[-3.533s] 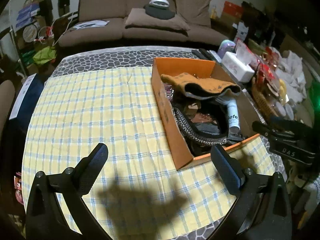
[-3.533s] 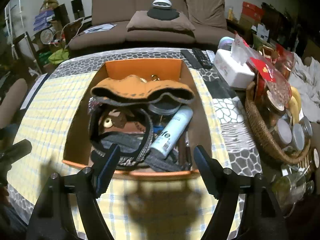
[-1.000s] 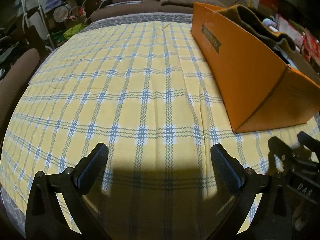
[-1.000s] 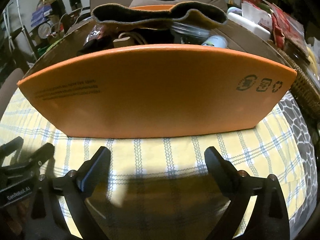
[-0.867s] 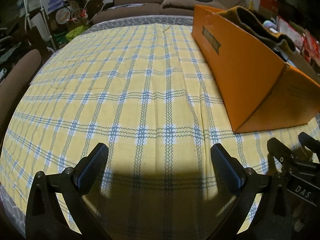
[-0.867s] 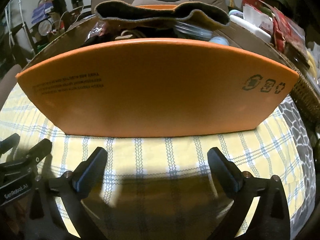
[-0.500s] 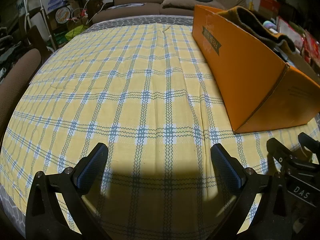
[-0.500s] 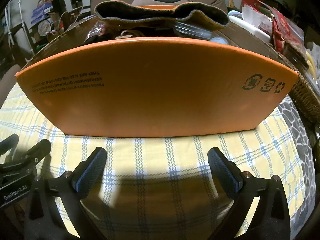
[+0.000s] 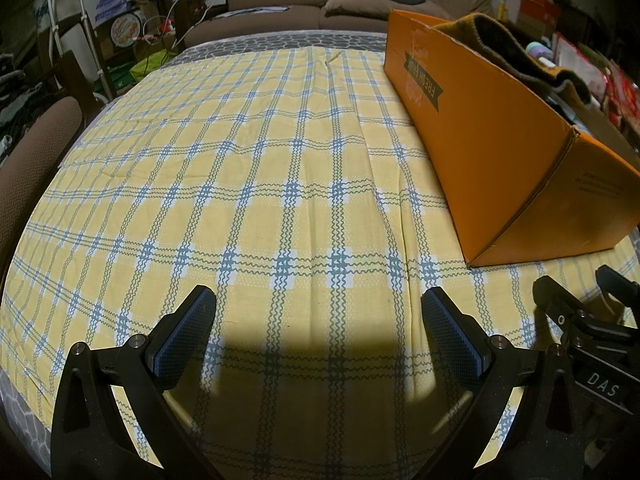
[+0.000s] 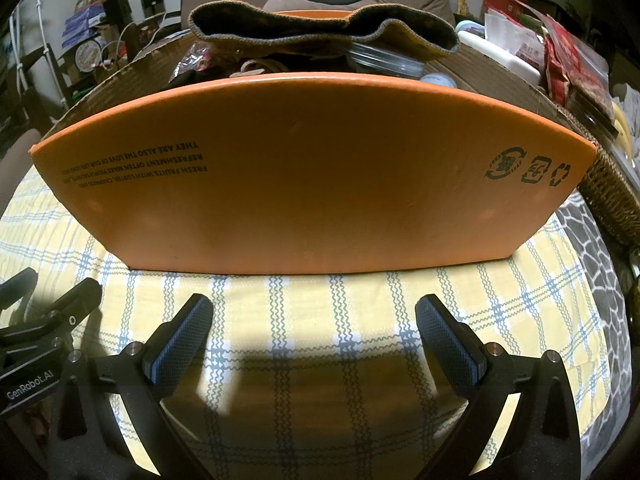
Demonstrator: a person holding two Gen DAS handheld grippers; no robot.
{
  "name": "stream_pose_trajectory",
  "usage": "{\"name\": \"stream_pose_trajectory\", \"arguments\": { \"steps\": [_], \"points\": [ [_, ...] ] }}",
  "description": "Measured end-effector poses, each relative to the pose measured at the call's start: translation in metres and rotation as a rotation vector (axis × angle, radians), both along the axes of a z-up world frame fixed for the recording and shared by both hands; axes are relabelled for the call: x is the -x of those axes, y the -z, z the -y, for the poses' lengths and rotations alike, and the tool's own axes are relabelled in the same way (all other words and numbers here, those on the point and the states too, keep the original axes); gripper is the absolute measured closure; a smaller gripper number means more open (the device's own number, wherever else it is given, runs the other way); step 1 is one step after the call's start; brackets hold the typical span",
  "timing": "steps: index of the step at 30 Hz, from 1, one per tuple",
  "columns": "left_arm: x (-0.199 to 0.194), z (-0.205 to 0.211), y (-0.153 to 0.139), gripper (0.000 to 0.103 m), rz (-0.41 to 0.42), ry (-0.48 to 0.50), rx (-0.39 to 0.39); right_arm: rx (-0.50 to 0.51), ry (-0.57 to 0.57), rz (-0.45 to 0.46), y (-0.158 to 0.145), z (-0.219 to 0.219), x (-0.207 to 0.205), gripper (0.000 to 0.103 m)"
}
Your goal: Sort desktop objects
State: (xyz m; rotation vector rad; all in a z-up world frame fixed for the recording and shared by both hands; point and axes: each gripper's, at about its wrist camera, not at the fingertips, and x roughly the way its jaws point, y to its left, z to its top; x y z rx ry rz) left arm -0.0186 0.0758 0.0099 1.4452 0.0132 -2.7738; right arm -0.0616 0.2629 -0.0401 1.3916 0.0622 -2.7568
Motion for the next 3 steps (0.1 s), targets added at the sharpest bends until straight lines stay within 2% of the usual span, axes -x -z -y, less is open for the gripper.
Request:
{"name": "stream_pose_trajectory", "arguments": {
  "steps": [3],
  "points": [
    [-0.0001,0.0004,0.0001,0.0,0.0,0.0,0.002,0.001,0.0,0.0,0.0,0.0,0.0,0.0]
  ]
}}
